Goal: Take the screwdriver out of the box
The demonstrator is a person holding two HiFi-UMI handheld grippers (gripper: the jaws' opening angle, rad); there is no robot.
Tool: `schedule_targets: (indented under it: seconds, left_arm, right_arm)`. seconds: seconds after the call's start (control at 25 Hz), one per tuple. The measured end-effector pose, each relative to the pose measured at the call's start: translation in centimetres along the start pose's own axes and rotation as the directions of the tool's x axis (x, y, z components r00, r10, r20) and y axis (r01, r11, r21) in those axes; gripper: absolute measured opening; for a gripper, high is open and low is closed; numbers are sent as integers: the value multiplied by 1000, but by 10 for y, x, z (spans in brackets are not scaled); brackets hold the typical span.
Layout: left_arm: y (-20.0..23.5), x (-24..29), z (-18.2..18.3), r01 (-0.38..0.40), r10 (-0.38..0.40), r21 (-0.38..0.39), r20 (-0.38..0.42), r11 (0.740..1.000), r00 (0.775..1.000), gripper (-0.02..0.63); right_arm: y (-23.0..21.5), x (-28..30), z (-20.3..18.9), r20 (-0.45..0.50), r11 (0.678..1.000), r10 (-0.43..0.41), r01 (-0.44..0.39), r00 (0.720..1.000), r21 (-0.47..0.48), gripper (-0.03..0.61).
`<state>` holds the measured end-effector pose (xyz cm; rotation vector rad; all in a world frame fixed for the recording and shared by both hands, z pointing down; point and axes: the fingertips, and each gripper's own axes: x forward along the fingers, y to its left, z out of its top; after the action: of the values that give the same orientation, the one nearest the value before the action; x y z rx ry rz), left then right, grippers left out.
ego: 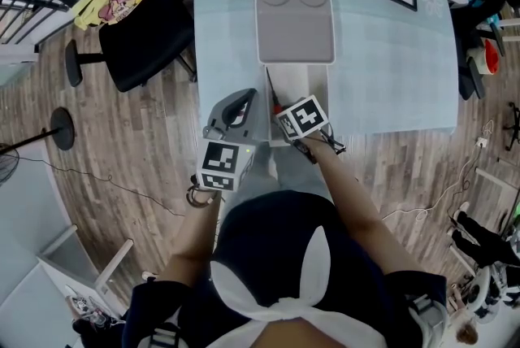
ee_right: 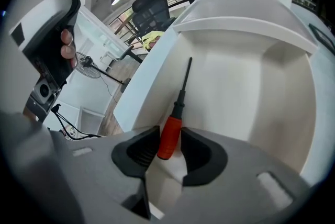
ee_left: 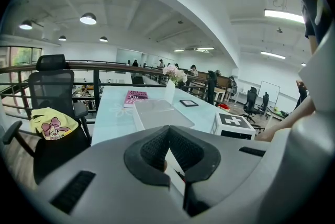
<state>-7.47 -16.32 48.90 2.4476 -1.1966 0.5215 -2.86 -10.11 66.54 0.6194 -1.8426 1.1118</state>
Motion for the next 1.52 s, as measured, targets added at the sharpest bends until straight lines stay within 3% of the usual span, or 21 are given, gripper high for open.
schedule_targets:
  seconds: [0.52,1.52]
  left_arm:
    - [7,-4,1,-18,18,-5,2,1000,1000,17]
    - [1,-8,3,-22,22,-11,5,1000,1000,17]
  right_arm:
    - [-2,-1,0,11,996,35,-35,999,81,112]
    - [-18,-21,-11,32,994,-10,7,999,111,101]
